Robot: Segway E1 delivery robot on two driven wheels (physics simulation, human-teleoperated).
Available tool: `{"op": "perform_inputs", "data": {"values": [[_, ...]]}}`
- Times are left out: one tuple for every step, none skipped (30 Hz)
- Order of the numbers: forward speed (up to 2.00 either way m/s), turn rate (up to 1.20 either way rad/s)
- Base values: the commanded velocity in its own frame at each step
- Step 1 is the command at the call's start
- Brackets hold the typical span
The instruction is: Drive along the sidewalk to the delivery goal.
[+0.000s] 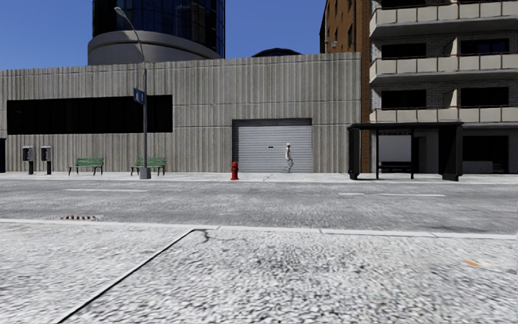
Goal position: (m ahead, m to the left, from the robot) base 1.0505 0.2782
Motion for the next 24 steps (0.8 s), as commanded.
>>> {"op": "perform_inputs", "data": {"values": [[1.50,0.00],[1.48,0.00],[1.43,0.00],[1.39,0.00],[1.39,0.00],[1.35,0.00],[1.30,0.00],[1.18,0.00],[1.09,0.00],[1.09,0.00],[0.99,0.00],[0.96,0.00],[0.92,0.00],[0.87,0.00],[0.87,0.00],[0.82,0.00],[0.79,0.00],[0.73,0.00],[0.73,0.00],[0.62,0.00],[0.48,0.00],[0.23,0.00],[0.00,0.00],[0.00,0.00]]}}
